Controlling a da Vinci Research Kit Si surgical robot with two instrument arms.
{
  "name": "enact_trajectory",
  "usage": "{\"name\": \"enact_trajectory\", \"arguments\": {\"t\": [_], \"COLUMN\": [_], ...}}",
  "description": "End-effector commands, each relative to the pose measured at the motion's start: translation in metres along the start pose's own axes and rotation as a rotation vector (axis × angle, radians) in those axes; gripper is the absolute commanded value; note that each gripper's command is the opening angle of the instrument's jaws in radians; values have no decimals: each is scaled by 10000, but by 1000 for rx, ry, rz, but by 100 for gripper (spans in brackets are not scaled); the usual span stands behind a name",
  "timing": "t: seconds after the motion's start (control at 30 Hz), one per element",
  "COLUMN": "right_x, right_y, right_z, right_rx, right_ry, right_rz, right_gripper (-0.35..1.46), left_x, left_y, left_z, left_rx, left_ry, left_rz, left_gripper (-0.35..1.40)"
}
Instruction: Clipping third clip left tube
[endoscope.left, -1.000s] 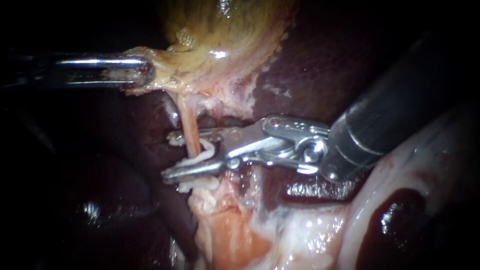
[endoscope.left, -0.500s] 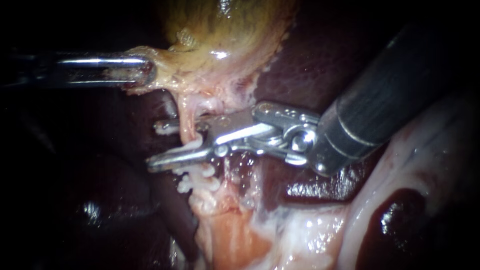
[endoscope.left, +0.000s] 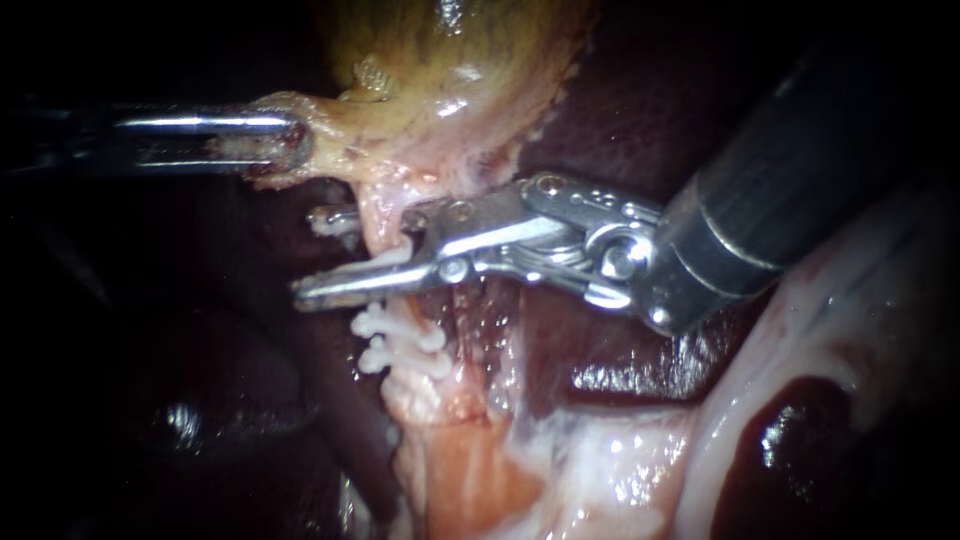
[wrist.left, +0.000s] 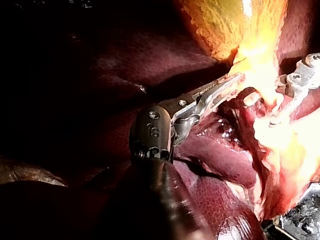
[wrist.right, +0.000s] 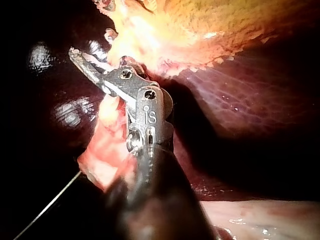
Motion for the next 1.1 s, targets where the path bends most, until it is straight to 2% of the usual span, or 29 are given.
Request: {"name": "enact_trajectory", "arguments": {"t": [0.03,0.2,0.47,0.73,0.9,1.1], "right_x": [4,17,15,10,8,9], "right_y": [-3,-12,-12,-9,-10,-9], "right_z": [1,-5,-12,-16,-19,-22], "right_rx": [3,17,19,21,23,18], "right_ry": [9,34,33,31,30,20], "right_rz": [2,8,8,6,35,66], "right_gripper": [50,49,38,7,-35,-35], "left_x": [1,1,1,1,1,1], "left_y": [0,0,0,0,0,0], "left_z": [-1,-1,-1,0,0,1], "left_rx": [-3,-3,-3,-3,-3,-3], "left_ry": [-1,-1,-1,-1,-1,0], "left_rz": [1,1,1,1,1,1], "left_gripper": [-35,-35,-35,-35,-35,-35]}}
